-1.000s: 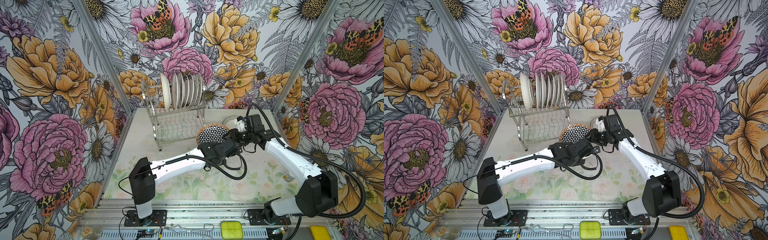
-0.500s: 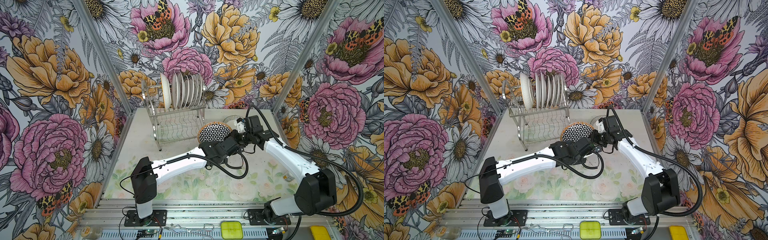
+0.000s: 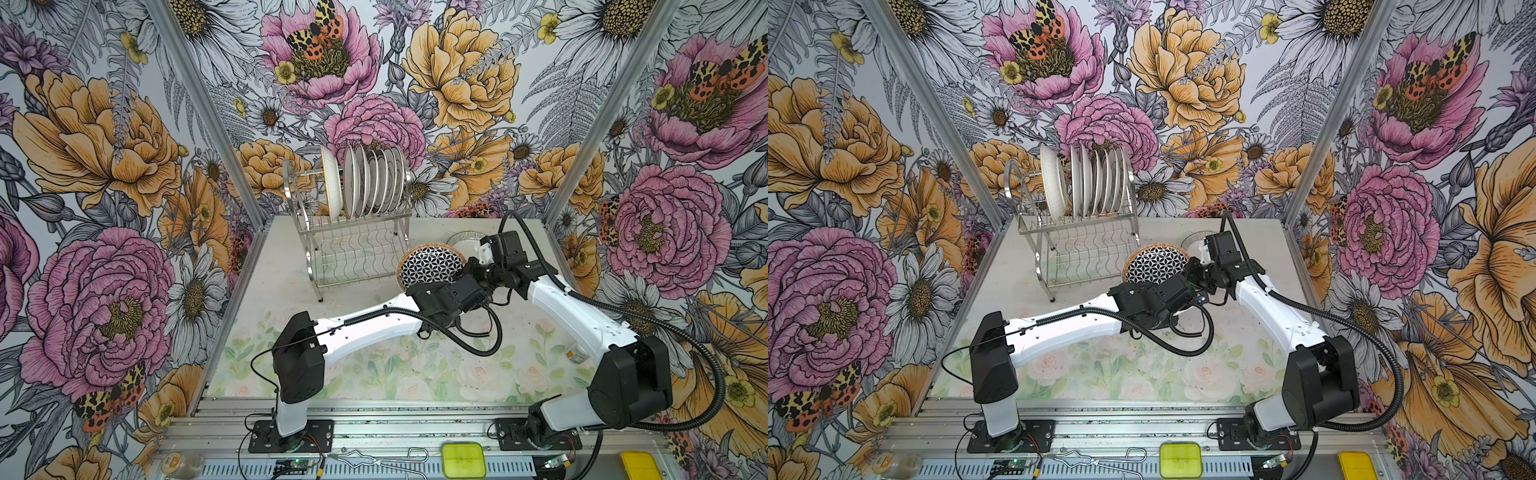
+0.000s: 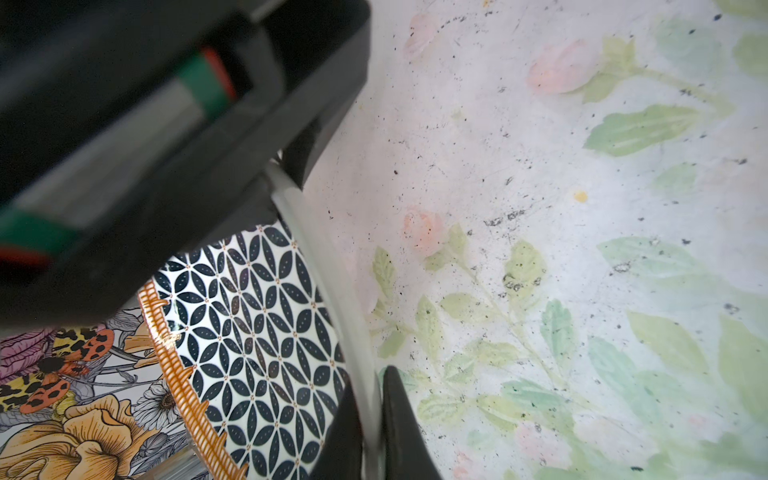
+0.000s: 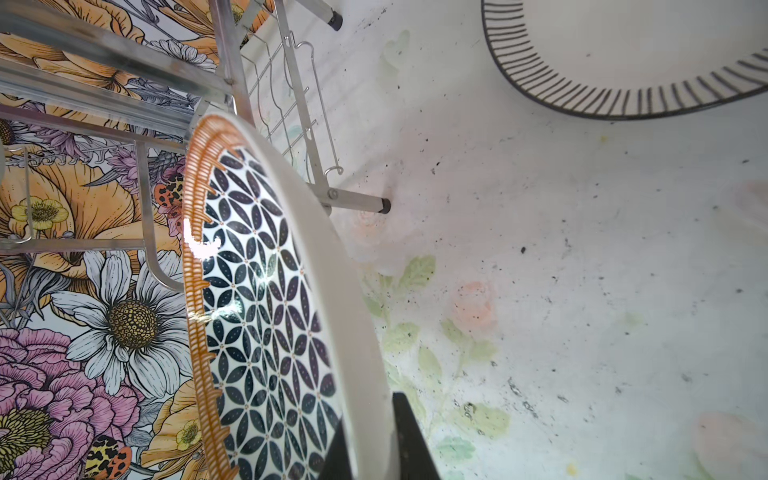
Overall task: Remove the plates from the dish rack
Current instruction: 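Grasp the orange-rimmed plate rim with the right gripper while the left gripper holds it, then lower the plate onto the striped plate with the right gripper while the left withdraws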
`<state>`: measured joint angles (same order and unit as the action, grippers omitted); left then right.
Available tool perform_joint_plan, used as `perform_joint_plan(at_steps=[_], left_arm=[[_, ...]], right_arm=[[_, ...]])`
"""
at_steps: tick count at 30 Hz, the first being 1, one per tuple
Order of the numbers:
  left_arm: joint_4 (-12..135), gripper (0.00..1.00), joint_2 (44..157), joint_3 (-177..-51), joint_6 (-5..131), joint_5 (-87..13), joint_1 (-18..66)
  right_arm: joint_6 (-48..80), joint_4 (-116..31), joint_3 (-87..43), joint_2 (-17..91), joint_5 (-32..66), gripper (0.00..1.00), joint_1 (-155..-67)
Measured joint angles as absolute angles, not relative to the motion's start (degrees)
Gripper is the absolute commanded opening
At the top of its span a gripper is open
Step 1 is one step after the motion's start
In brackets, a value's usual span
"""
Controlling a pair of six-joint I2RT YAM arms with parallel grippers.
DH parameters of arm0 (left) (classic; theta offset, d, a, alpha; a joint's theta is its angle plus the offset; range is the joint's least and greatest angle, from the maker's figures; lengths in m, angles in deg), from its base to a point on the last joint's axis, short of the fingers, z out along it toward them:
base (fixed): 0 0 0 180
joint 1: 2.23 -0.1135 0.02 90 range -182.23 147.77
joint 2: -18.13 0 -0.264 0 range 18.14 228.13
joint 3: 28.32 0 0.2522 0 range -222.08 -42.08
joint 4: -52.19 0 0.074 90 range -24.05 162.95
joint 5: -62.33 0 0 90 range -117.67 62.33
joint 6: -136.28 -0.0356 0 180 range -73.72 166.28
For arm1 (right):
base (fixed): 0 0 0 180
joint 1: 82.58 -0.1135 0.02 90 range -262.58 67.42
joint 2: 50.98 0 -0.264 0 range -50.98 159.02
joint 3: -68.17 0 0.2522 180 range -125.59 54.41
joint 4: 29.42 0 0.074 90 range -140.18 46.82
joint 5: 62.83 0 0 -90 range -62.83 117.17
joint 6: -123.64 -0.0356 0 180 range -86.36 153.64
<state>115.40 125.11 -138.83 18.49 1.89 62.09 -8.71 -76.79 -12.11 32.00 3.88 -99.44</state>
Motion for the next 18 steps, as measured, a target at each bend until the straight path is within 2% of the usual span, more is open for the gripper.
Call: perform_joint_plan(at_steps=[2, 5, 18], left_arm=[[115.38, 0.36, 125.18, -138.83, 18.93, 1.39, 61.84], [114.92, 0.42, 125.16, -138.83, 19.26, 0.25, 61.28], [113.30, 0.58, 120.87, -138.83, 19.50, -4.41, 59.77]], right_arm=[[-7.71, -76.76, -11.70, 31.98, 4.48, 0.00, -99.75], [-7.34, -76.83, -11.41, 31.98, 5.13, 0.00, -99.81], [-7.55, -76.07, -11.41, 30.47, 5.35, 0.00, -97.34]])
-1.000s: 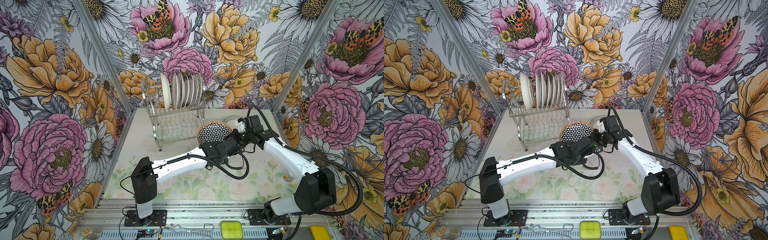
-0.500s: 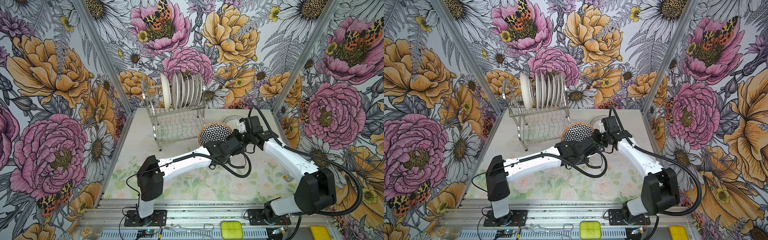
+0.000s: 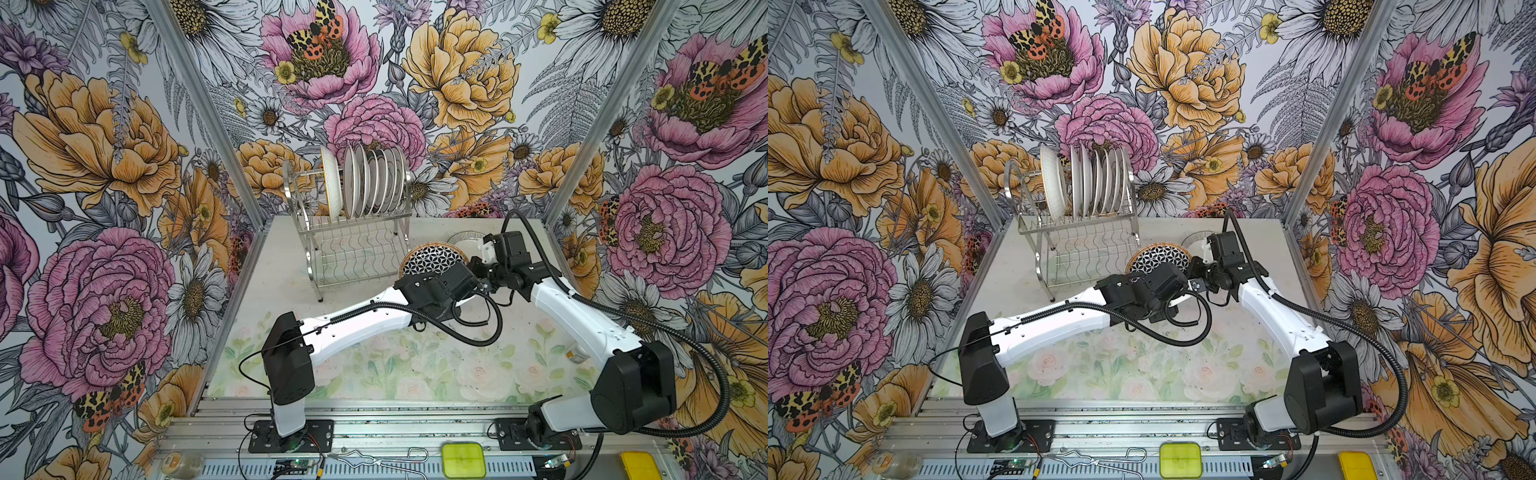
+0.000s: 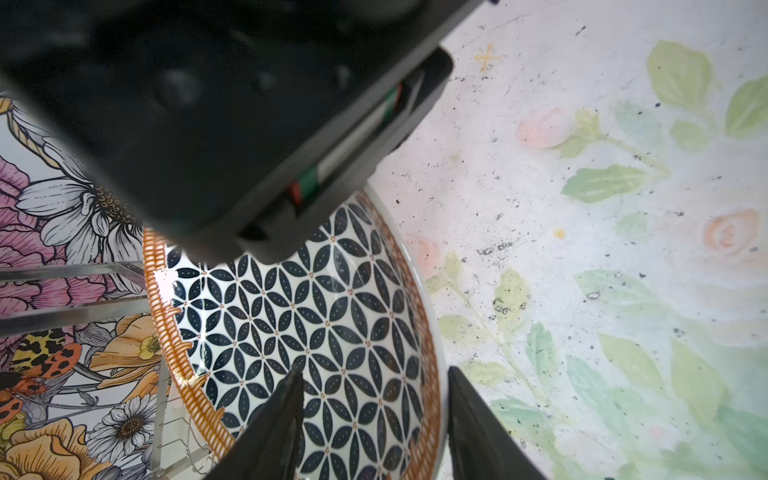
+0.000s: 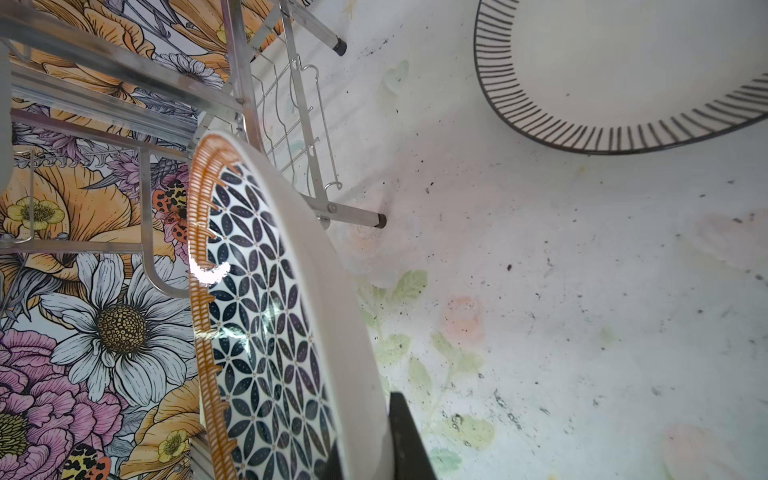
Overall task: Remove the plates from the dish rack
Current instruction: 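Lower the plate onto the striped plate with the right gripper while the left withdraws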
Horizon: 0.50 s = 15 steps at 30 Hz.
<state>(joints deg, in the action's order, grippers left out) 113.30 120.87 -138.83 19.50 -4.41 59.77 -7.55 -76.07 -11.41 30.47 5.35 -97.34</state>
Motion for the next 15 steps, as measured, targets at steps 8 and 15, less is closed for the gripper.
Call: perform_joint_plan(at_steps=[8, 15], left_arm=[[110.50, 0.73, 114.01, -138.83, 19.91, -4.34, 57.82], [109.43, 0.99, 107.67, -138.07, 21.31, -4.38, 56.16]], right_arm=[[-5.98, -79.28, -11.33, 30.47, 9.22, 0.00, -94.07], [-5.94, -79.39, -11.54, 30.77, 9.92, 0.00, -89.26]])
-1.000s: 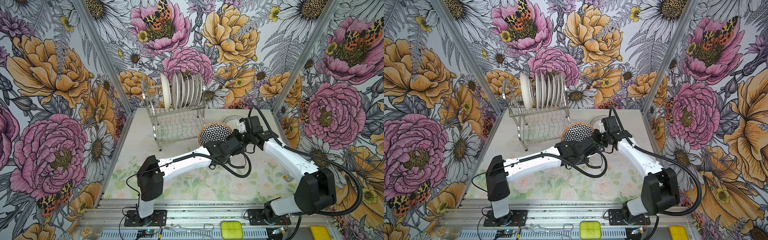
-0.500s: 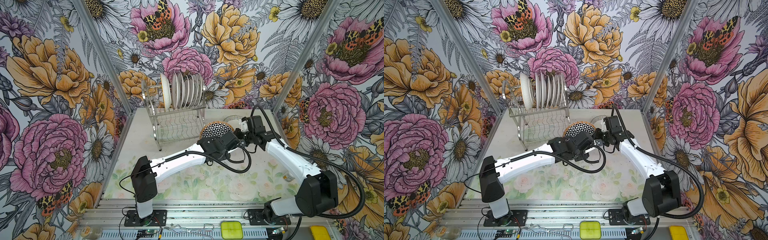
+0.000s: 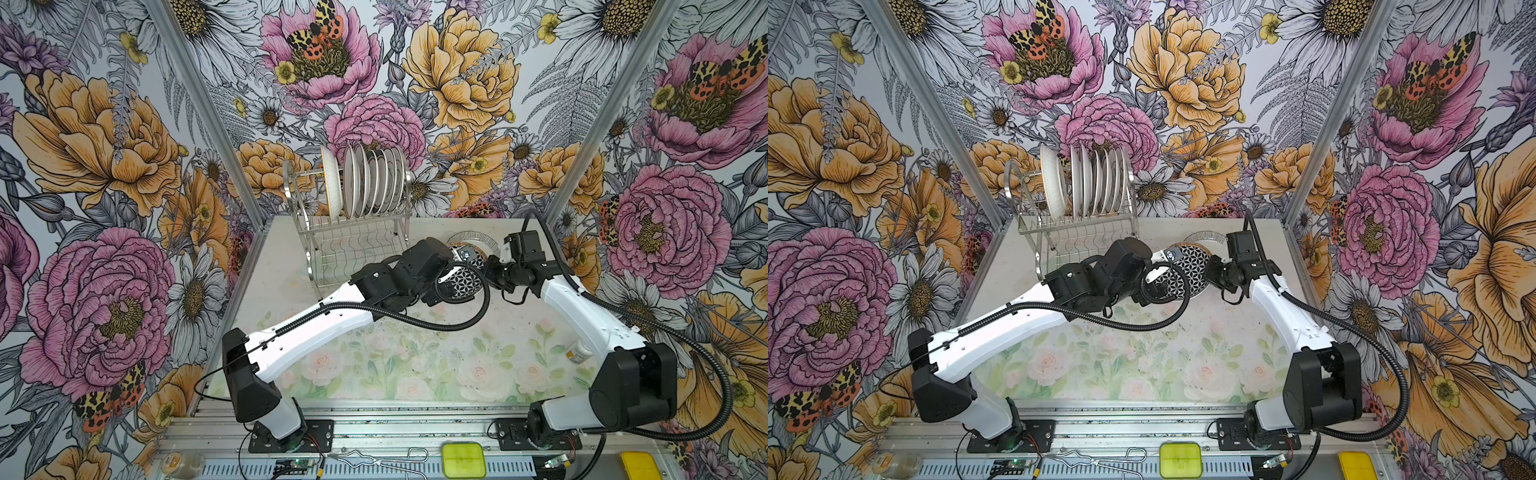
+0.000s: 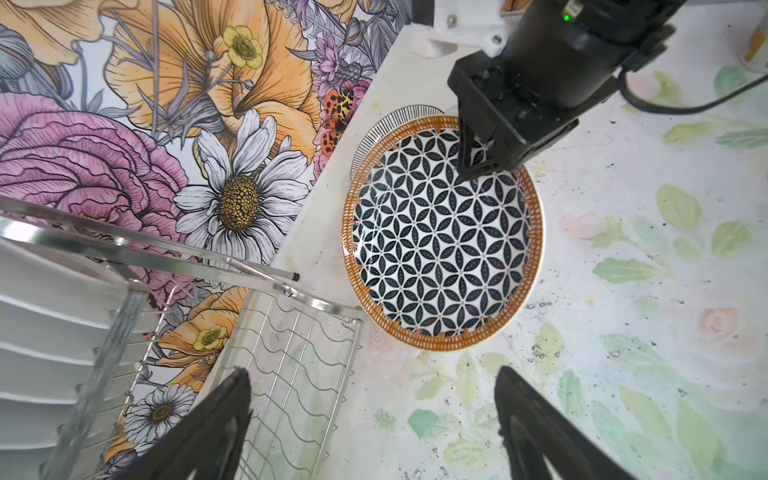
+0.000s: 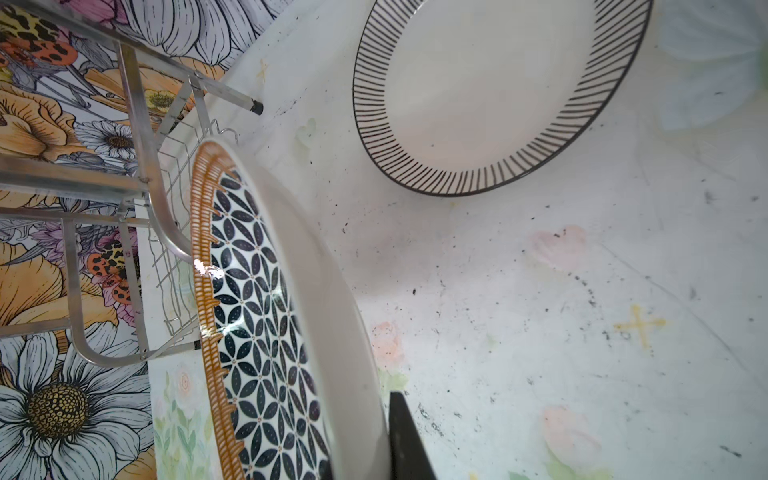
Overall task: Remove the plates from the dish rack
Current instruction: 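Lower the plate onto the striped plate with the right gripper while the left withdraws, then set the orange-rimmed plate flat on the striped plate with the right gripper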
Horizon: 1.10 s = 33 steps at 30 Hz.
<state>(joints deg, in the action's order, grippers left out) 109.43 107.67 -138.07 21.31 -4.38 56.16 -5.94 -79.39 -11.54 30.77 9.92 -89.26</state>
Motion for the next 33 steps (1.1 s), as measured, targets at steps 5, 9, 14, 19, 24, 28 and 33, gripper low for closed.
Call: perform_joint_plan(at_steps=[5, 9, 14, 19, 24, 28, 33], left_arm=[[108.91, 0.99, 99.63, -133.06, 24.44, -4.75, 51.70], [106.90, 0.99, 92.18, -127.03, 28.11, -5.30, 47.62], [103.23, 0.99, 84.24, -120.21, 33.64, -6.92, 43.16], [100.03, 0.99, 79.45, -116.39, 40.42, -9.69, 39.20], [96.91, 0.99, 78.01, -114.77, 48.28, -11.25, 35.49], [95.16, 0.99, 77.05, -112.19, 54.16, -13.54, 31.70], [93.91, 0.99, 76.37, -110.81, 58.40, -14.94, 29.21]], right_arm=[[-5.94, -78.99, -13.99, 33.48, 9.96, 0.00, -84.64], [-5.98, -77.09, -16.05, 36.67, 9.35, 0.00, -81.54], [-7.51, -71.65, -16.16, 40.11, 8.61, 0.00, -78.35], [-9.76, -64.63, -16.16, 44.54, 8.54, 0.00, -76.45], [-12.58, -58.12, -16.16, 49.59, 7.97, 0.00, -75.44], [-14.53, -54.51, -16.16, 53.35, 7.71, 0.00, -75.36], [-16.49, -52.13, -16.16, 56.26, 7.40, 0.00, -75.38]])
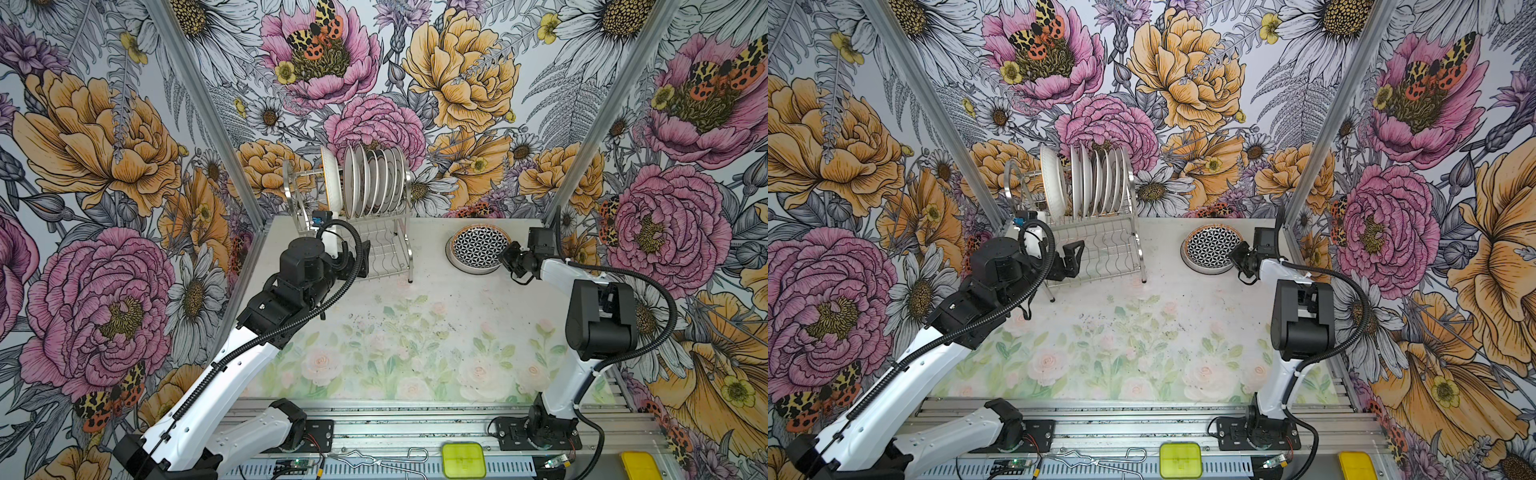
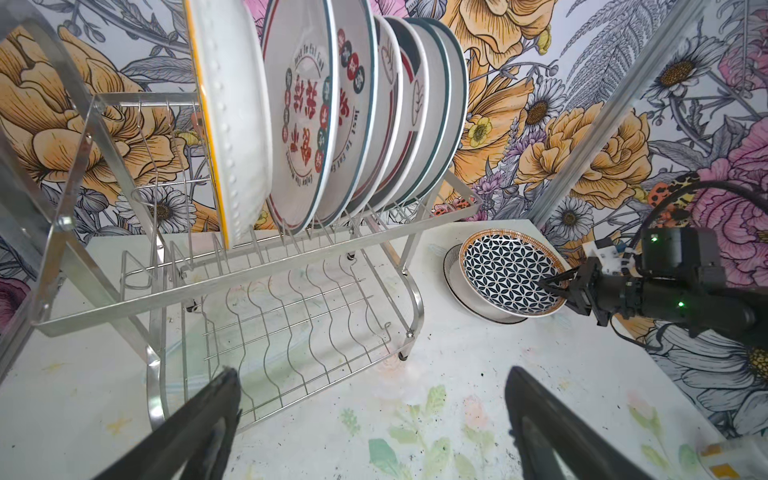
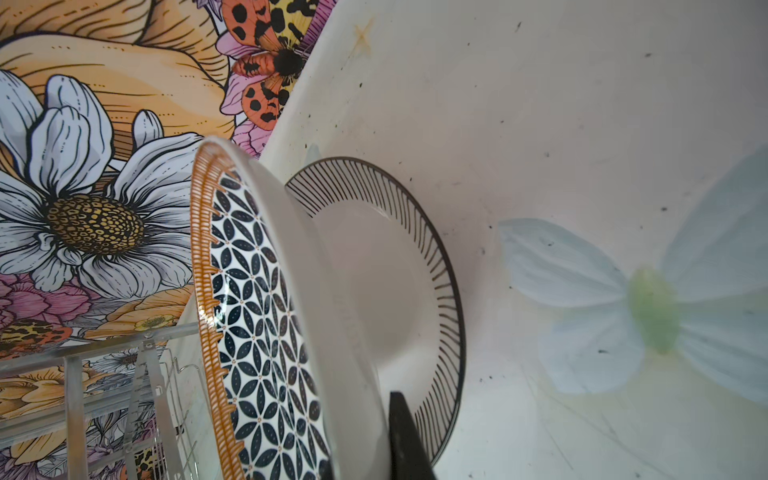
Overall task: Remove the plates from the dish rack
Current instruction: 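Set the orange-rimmed plate flat on the striped plate with the right gripper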
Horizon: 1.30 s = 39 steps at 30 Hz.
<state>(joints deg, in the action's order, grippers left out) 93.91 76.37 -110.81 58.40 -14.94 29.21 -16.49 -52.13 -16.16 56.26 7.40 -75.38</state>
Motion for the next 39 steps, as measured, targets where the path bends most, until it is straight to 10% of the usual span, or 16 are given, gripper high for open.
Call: perform_joint_plan(at_steps=[39], left_arm=[[88.84, 0.99, 69.66, -104.15, 67.26, -20.78, 19.36]], right_arm=[[-19.77, -48.92, -17.84, 63.17, 10.25, 0.00, -76.99]])
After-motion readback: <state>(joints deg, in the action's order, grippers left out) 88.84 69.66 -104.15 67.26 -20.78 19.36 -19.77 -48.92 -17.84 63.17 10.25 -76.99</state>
